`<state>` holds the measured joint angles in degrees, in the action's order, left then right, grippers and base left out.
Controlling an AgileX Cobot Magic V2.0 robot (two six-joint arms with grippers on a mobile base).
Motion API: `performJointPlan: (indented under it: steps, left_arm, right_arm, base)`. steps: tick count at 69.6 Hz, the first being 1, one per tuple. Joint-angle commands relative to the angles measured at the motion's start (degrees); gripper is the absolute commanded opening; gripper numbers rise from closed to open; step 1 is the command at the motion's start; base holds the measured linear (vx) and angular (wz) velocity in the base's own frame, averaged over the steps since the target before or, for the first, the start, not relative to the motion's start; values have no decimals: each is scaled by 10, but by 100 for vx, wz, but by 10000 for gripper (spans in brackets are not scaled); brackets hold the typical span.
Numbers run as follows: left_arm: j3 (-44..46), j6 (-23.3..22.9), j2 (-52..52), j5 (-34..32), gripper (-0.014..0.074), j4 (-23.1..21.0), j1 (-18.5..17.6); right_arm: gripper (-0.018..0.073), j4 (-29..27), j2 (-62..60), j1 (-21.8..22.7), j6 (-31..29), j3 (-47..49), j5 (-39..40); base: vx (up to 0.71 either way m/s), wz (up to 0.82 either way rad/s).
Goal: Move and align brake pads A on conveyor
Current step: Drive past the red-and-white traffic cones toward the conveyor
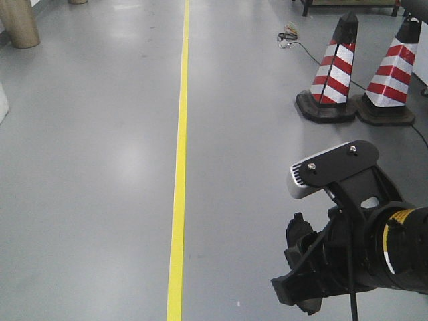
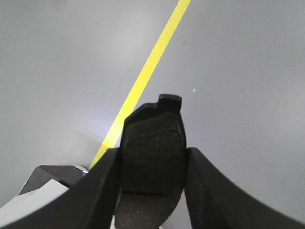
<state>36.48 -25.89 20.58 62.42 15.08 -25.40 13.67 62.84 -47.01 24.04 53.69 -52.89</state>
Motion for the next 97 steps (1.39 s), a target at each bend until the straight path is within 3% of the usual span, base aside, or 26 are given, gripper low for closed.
performJointPlan:
  steps: [1,97]
  left_arm:
    - [14,0,6,-46,-6,13,-4]
    - [14,0,6,-47,-6,13,-4]
  right_arm:
    - [-11,15,-13,1,0,16,28]
    - [-11,15,-13,2,0,16,28]
  base:
    - [77,-4]
    - [71,-1]
